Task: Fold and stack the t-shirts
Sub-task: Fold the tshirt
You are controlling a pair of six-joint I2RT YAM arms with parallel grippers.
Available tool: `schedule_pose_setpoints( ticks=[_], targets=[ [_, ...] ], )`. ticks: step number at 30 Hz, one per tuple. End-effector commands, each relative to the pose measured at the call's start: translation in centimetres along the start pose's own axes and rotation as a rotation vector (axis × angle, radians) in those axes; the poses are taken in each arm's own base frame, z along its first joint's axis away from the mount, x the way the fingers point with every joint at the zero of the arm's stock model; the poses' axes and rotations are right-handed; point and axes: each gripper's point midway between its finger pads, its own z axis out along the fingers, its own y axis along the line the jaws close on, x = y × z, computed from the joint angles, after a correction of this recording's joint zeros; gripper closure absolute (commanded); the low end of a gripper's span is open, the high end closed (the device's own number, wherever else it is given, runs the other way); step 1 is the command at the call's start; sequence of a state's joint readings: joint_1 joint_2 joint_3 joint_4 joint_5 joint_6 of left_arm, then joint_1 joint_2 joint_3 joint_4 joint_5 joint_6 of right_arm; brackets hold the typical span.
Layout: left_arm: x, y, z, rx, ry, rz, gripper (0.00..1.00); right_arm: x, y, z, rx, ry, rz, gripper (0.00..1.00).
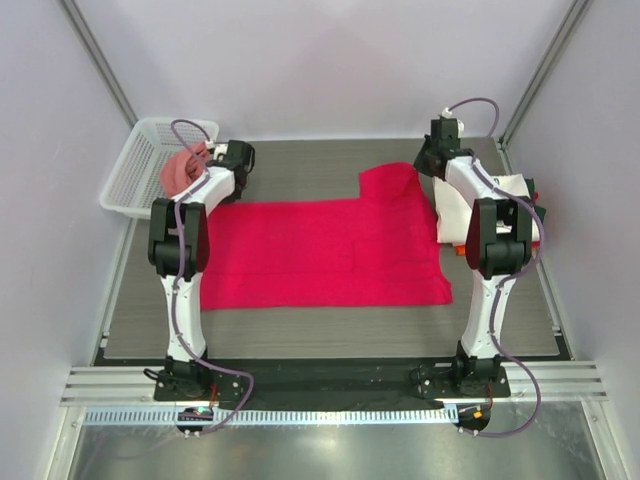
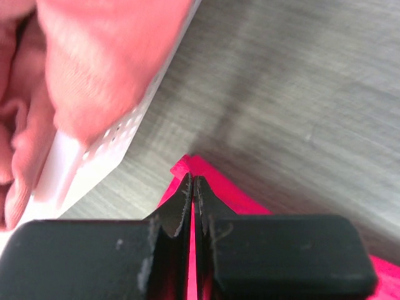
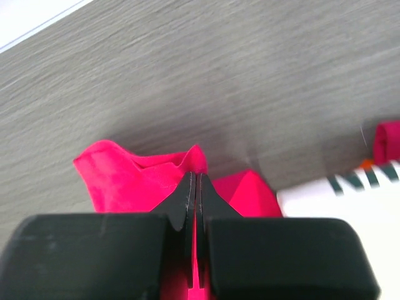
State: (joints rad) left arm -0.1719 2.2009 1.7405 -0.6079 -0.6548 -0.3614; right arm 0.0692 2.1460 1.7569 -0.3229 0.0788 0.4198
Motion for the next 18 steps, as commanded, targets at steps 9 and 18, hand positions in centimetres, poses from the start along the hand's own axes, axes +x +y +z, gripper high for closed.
schedule_pose_setpoints(
  ticks=[9, 18],
  targets=[
    [-2.7, 2.3, -3.2, 0.003, -0.121, -0.130, 1.00, -2.3, 2.1, -9.2, -0.115, -0.125, -0.016, 0.99],
    [-2.3, 2.4, -4.4, 0.021, -0.143, -0.143, 1.00, -1.6, 1.7, -14.5, -0.158, -0.159, -0.029, 0.99]
  ],
)
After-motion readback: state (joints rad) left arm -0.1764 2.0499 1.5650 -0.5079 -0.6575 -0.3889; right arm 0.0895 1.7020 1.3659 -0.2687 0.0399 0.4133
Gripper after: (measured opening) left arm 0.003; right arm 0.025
